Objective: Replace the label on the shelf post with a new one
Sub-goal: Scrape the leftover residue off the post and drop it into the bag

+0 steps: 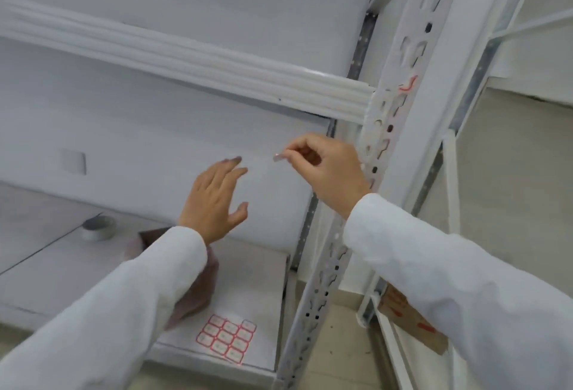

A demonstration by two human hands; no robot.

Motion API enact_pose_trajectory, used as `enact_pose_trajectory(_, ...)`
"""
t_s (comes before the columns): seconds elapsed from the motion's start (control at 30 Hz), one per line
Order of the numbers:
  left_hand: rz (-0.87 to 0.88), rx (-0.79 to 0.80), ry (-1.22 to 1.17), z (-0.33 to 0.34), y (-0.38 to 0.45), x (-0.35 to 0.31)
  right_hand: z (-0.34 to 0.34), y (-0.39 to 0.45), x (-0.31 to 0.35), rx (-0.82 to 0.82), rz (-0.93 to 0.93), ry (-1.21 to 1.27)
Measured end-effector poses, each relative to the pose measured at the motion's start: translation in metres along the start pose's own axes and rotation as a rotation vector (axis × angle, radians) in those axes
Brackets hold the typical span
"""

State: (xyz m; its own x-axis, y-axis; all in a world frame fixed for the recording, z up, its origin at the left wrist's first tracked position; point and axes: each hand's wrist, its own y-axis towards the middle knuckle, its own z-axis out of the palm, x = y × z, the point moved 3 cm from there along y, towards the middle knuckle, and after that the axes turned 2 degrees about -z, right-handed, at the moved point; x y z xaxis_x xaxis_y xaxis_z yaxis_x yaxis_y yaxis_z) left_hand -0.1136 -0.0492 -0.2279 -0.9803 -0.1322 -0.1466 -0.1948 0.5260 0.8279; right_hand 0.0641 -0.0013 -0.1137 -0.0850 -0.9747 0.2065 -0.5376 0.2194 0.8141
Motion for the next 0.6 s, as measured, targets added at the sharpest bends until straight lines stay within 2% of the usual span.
enact_pose_trajectory(0.07,-0.261,0.096,-0.027,0.009,-0.029,0.043,0.047,-0.007,0.003,0.077,0.025,0.04)
enact_pose_trajectory(0.13,-0.477,0.125,-0.023,0.008,-0.055,0.079,0.098,-0.015,0.002,0.168,0.109,0.07)
enact_pose_trajectory(0.23,-0.661,0.143,0.003,0.006,-0.079,0.115,0.174,-0.031,-0.017,0.339,0.304,0.058)
enact_pose_trajectory(0.37,-0.722,0.225,0.013,0.011,-0.098,0.145,0.255,-0.05,-0.038,0.459,0.481,0.043)
enact_pose_trajectory(0.6,-0.845,0.211,0.0,0.009,-0.117,0.172,0.35,-0.086,-0.047,0.644,0.532,-0.038)
